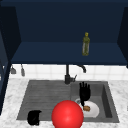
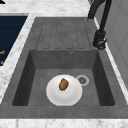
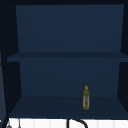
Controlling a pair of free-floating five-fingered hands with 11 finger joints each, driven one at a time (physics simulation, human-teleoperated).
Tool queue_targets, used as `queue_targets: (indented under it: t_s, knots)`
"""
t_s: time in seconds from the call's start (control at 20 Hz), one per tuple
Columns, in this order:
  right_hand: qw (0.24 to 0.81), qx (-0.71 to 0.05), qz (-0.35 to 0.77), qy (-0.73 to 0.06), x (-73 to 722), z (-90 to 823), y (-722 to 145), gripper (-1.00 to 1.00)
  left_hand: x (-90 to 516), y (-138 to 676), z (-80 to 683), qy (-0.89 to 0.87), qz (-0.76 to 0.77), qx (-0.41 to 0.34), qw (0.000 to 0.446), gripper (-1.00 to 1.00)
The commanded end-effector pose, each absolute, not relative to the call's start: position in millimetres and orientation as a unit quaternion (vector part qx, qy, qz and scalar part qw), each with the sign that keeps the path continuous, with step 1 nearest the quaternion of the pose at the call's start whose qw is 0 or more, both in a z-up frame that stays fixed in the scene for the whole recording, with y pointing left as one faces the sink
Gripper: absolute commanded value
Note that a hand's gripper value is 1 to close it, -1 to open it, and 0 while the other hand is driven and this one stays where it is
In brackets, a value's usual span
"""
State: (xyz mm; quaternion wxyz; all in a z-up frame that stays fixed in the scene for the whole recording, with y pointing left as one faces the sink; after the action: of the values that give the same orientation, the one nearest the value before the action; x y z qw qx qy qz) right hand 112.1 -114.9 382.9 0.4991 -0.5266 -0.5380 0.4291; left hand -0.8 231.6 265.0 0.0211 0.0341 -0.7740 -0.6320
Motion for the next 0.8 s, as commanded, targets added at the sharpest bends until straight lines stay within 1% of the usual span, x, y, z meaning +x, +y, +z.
queue_targets:
  t_s: [0.0,0.75]
  knots:
    - [0.487,-0.535,0.412,-0.553,92.4,411.5,-114.8,-1.0,-0.8,231.6,265.0,-0.774,-0.632,0.034,0.021,0.0]
    - [0.482,-0.542,0.399,-0.561,15.9,534.0,-132.9,-1.0,-0.8,231.6,265.0,-0.774,-0.632,0.034,0.021,0.0]
